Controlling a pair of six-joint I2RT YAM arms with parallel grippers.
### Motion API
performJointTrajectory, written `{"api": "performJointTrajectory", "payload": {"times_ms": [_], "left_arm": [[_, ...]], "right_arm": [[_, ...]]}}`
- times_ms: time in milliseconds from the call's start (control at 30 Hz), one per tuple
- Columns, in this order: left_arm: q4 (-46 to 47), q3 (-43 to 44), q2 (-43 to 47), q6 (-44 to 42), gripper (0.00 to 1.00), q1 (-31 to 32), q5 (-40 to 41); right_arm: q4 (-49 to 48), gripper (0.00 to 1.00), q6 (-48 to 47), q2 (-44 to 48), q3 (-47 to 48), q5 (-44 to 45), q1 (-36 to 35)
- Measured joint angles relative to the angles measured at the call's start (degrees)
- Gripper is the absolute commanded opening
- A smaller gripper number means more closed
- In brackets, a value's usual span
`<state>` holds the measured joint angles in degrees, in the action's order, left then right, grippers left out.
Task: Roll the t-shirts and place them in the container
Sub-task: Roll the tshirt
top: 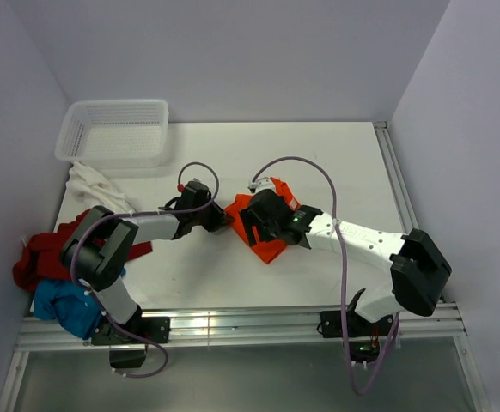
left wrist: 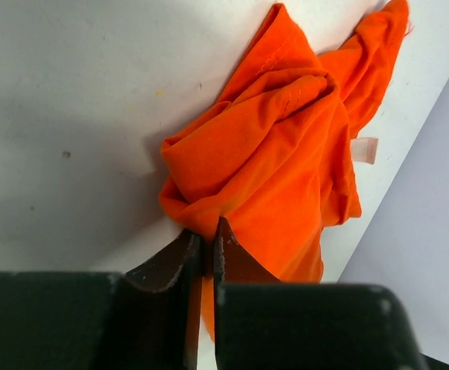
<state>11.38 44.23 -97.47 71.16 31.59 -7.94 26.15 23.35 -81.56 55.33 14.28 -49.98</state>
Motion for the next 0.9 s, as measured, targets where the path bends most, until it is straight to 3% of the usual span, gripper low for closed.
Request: {"api": "performJointTrajectory", "payload": {"times_ms": [533, 900], "left_arm": [[-16.92, 10.58, -1.77, -1.11, 0.0, -0.28, -7.82], [-23.45, 14.62, -3.74, -1.57, 0.0, -0.72, -10.21]], "right_arm": [[-13.27, 0.91, -8.04, -4.35, -1.51, 6.25, -10.32], [-13.07, 0.89, -7.89, -16.7, -0.48, 15.98, -11.82]]}}
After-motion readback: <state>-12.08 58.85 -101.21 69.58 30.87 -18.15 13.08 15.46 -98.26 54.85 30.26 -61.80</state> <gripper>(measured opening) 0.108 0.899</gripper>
